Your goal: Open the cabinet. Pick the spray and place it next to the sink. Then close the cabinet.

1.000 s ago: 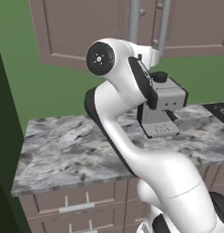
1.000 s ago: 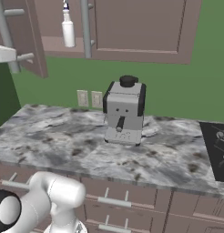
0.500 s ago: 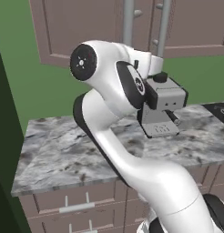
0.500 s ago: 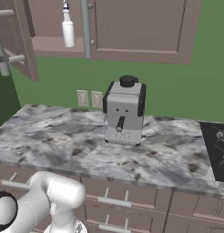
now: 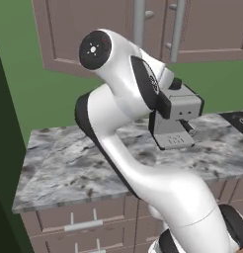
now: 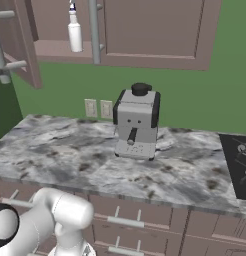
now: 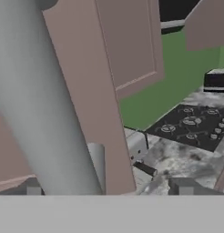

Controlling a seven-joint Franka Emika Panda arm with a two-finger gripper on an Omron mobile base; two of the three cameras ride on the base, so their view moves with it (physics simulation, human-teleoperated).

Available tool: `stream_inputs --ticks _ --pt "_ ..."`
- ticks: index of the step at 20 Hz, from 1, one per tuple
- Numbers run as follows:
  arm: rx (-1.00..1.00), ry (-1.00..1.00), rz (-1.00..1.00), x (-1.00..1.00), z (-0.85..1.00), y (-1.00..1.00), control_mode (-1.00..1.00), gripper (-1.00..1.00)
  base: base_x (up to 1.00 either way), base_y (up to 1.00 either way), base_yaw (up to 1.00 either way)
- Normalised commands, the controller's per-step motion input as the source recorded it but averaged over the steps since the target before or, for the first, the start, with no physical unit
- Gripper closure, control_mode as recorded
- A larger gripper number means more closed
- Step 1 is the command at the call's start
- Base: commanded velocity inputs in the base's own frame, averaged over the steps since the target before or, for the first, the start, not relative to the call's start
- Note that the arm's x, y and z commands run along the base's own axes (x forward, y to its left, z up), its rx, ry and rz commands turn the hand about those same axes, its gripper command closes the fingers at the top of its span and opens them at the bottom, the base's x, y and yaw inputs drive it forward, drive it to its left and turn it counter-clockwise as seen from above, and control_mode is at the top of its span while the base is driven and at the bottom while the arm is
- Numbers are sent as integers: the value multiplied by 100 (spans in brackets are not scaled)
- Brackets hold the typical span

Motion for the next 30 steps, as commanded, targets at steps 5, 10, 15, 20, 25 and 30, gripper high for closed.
stream_inputs --ticks 5,10,15,20,25,30 --pt "27 -11 27 -63 2 -52 -100 -100 0 0 0" --pt "19 -11 62 -45 1 -34 -100 -100 0 0 0" --pt "18 -7 62 -20 0 -31 -100 -100 0 0 0" --pt "21 -5 52 -14 0 -37 -100 -100 0 0 0" --pt "24 -4 47 -28 10 -34 -100 -100 0 0 0" --pt "13 -6 35 -36 24 -41 -100 -100 0 0 0"
